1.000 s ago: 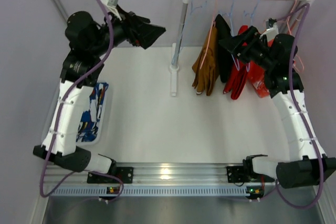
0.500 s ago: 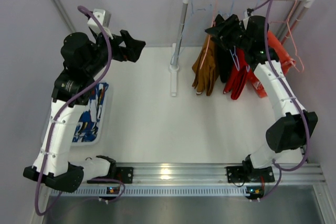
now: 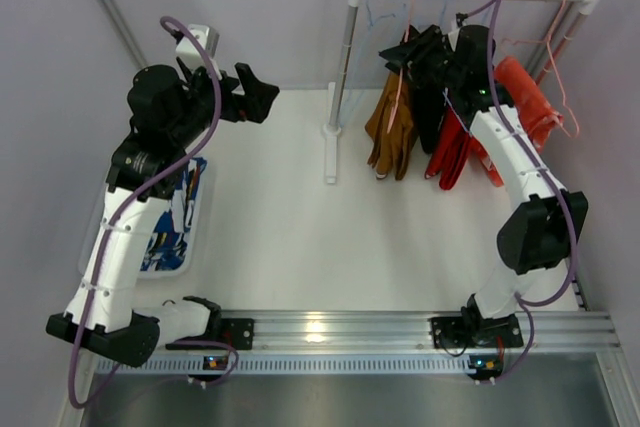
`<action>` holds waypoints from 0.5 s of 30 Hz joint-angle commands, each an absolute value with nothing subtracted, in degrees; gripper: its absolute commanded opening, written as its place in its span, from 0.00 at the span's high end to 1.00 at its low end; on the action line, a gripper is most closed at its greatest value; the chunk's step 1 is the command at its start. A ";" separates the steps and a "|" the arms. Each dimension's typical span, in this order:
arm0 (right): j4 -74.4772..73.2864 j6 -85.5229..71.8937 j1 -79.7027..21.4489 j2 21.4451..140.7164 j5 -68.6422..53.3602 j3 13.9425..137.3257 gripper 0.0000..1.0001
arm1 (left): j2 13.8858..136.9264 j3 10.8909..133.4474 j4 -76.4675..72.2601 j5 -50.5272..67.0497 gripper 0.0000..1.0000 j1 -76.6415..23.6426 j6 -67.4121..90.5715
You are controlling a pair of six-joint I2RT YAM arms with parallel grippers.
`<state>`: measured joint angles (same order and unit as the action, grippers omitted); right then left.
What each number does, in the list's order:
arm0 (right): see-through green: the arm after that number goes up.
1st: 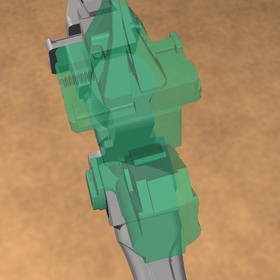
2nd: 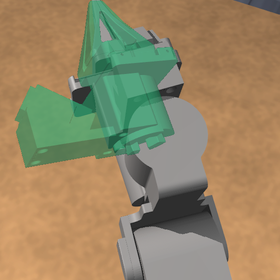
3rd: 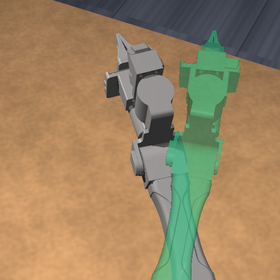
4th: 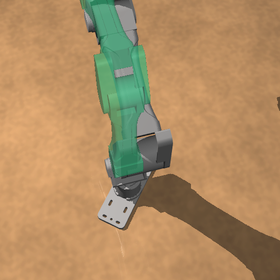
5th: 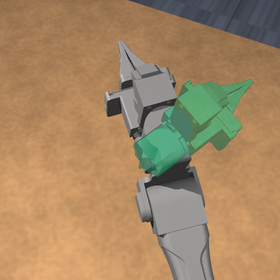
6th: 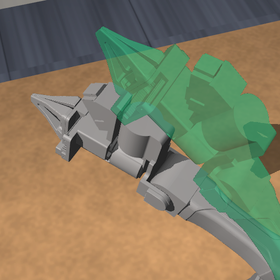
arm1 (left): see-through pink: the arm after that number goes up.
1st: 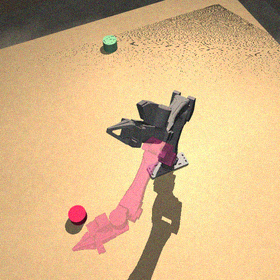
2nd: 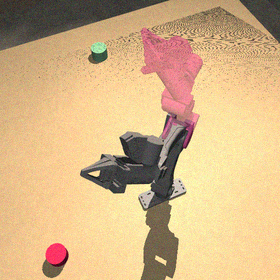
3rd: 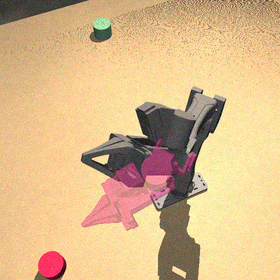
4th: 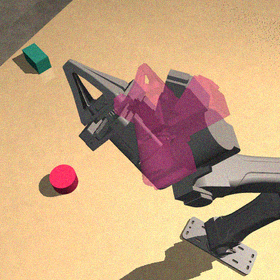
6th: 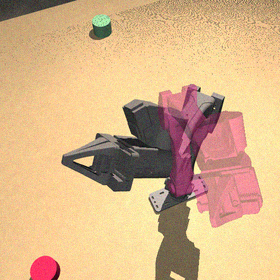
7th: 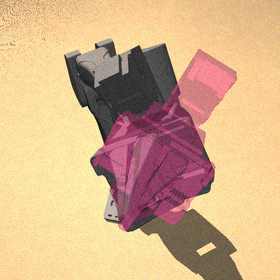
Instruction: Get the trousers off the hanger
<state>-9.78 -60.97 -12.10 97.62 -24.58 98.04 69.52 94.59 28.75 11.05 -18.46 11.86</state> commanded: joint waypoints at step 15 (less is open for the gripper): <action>-3.61 -66.27 -12.13 96.94 -30.67 100.11 1.00 | 70.23 92.82 26.63 8.01 0.01 -18.19 13.18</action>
<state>-8.88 -64.34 -12.12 98.87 -28.01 98.06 70.04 93.65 28.69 10.31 -18.46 12.19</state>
